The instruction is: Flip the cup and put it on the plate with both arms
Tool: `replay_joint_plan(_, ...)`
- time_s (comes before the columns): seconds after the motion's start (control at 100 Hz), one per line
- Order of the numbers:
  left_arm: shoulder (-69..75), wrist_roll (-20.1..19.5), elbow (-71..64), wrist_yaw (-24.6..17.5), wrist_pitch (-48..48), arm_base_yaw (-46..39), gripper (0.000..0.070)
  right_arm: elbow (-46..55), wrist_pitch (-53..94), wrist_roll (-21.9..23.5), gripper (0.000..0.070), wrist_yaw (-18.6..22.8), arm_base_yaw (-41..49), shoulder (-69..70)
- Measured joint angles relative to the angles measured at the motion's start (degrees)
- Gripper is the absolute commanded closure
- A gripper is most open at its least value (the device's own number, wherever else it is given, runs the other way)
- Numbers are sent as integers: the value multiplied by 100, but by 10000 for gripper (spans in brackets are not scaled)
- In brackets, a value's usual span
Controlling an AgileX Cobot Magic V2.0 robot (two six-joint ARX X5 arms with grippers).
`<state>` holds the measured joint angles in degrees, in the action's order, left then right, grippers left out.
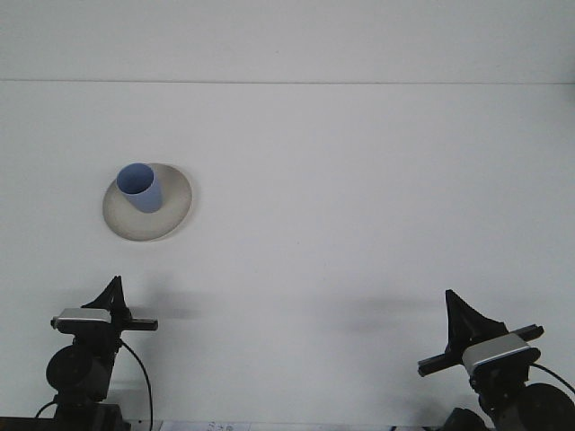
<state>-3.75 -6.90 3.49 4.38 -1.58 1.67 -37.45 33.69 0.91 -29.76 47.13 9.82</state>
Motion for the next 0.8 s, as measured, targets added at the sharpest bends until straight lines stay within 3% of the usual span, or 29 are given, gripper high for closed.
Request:
replay_joint_plan(0.24,350,155,-160,284,166,-35,685,0,-4,0,693,-2,0,0)
replay_joint_plan(0.8,350,323,-160,282,188,-42,685,0,-4,2,693,-2,0,0)
